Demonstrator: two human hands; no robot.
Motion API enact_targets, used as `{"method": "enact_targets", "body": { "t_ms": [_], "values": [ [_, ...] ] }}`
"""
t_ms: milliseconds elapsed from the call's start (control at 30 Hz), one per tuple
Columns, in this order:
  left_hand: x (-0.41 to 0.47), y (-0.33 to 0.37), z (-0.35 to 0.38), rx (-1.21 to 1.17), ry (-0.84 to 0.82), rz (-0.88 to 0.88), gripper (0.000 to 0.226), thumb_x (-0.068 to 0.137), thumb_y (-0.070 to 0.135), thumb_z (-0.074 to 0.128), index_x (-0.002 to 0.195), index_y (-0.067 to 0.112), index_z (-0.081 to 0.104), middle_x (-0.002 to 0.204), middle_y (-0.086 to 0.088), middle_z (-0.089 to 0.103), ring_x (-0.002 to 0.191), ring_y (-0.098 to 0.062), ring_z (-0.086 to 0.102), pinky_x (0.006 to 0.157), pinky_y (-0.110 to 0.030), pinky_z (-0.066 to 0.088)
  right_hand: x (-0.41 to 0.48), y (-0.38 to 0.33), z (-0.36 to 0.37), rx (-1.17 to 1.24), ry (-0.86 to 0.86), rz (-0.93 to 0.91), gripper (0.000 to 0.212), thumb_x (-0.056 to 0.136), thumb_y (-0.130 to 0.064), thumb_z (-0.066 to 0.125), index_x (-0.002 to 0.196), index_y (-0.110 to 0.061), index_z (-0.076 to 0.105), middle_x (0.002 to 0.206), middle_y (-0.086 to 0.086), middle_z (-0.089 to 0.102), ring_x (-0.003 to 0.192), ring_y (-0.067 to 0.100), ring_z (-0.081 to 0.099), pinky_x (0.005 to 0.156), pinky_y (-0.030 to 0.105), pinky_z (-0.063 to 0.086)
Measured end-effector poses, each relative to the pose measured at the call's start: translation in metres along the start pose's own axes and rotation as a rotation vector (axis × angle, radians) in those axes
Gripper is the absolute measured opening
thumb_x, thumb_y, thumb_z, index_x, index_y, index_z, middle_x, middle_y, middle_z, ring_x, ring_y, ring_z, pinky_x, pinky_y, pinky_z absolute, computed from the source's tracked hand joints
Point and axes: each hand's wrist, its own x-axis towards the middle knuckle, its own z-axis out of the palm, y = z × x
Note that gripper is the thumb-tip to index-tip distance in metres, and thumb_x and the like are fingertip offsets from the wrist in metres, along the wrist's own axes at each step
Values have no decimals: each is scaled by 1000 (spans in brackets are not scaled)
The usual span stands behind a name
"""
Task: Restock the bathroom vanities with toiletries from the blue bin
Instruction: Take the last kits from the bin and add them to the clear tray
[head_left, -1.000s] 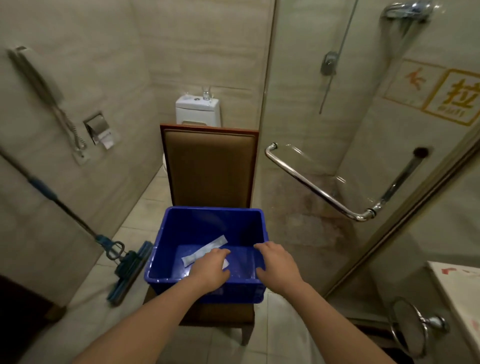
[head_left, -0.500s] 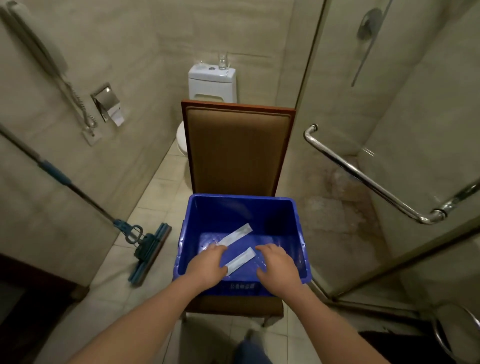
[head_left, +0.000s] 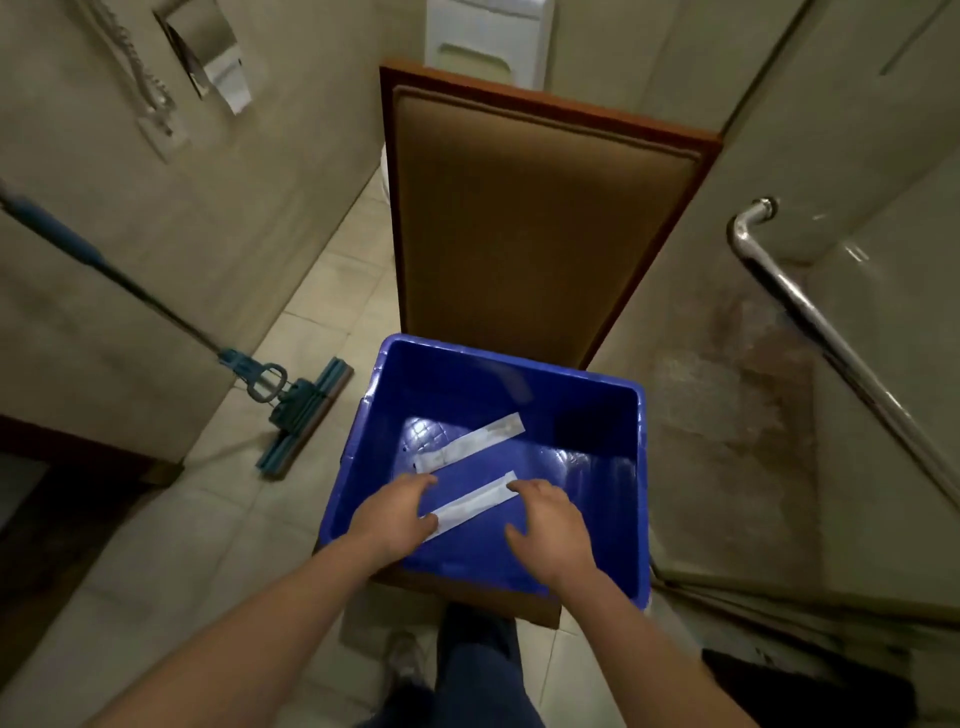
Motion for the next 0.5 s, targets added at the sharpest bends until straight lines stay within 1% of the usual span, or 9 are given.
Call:
{"method": "enact_targets", "body": {
  "t_ms": [233, 367, 500],
  "values": [
    [68, -16, 41, -64, -107, -166, 57, 91, 36, 60, 143, 25, 41, 144, 3, 43, 124, -18, 51, 99, -34, 45, 71, 38, 31, -57, -206, -15, 55, 92, -27, 56, 145, -23, 41, 145, -4, 45, 131, 18, 42, 108, 31, 37],
    [101, -29, 62, -91, -144, -240, 56, 89, 32, 63, 141, 25, 43, 142, 2, 45, 124, -18, 51, 100, -34, 44, 105, 53, 56, -40, -265, -12, 54, 92, -24, 58, 143, -23, 43, 144, -6, 45, 132, 16, 40, 110, 31, 35],
    [126, -43, 79, -54, -169, -275, 55, 85, 30, 66, 136, 25, 46, 138, 3, 47, 122, -17, 50, 99, -32, 44, 131, 62, 82, -25, -298, -16, 53, 88, -22, 62, 139, -23, 46, 139, -5, 47, 129, 17, 40, 107, 30, 37]
  ]
}}
